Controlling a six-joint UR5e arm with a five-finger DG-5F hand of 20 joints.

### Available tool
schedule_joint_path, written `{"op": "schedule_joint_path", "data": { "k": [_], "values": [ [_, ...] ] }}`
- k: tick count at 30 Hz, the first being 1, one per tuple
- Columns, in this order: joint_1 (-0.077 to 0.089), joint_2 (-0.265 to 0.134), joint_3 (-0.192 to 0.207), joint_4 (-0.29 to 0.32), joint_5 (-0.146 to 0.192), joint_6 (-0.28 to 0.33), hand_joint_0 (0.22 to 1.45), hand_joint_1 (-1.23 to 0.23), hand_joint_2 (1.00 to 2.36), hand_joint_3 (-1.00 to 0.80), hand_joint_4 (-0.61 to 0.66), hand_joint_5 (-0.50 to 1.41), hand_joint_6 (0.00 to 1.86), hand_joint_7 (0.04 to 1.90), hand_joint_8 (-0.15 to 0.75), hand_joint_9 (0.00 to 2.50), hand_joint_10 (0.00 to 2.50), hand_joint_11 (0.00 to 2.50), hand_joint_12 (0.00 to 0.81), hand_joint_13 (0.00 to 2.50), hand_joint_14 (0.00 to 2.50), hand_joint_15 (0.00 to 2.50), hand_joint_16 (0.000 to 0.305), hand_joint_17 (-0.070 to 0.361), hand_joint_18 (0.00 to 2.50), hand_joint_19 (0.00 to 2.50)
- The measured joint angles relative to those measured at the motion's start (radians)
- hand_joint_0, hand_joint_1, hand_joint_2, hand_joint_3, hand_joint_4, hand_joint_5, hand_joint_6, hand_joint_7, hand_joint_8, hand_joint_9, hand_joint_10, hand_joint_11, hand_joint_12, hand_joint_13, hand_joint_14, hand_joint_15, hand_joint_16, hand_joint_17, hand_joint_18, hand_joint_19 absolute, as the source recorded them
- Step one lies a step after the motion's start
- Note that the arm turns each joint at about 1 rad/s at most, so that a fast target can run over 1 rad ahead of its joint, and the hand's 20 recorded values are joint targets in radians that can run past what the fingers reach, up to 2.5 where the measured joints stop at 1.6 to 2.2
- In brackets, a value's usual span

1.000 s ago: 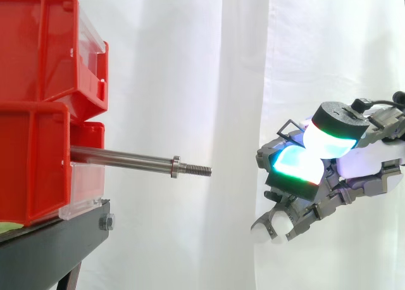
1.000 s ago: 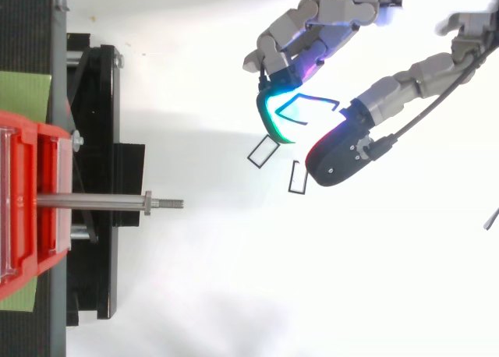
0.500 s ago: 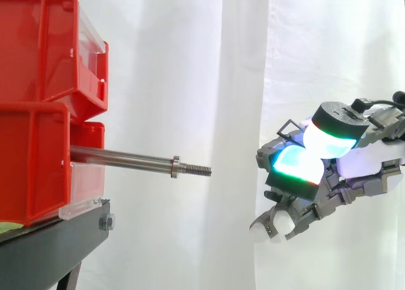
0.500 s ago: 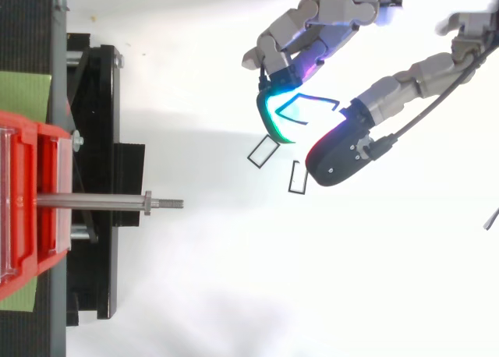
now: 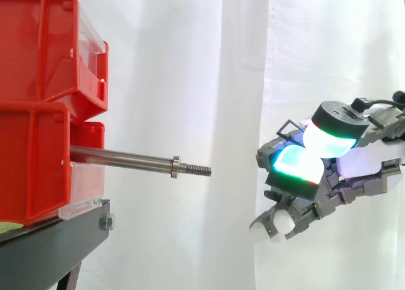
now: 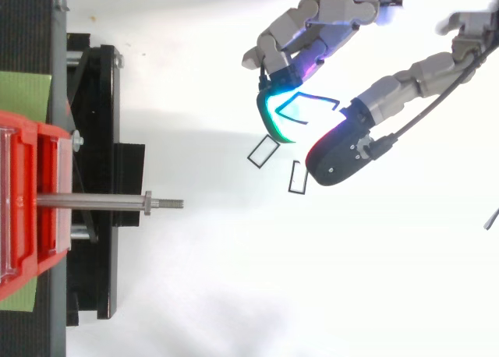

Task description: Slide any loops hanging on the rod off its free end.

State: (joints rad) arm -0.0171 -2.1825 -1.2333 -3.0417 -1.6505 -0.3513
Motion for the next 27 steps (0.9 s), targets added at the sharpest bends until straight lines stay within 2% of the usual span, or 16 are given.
{"op": "schedule_joint_path", "data": {
  "k": [27],
  "values": [
    [0.0,0.0,0.0,0.001,0.0,0.0,0.65,-0.7,1.01,-0.37,0.08,-0.22,0.81,1.35,0.272,0.74,0.01,0.15,0.27,0.38,0.0,0.0,0.041,0.093,0.23,0.0]
  ]
}}
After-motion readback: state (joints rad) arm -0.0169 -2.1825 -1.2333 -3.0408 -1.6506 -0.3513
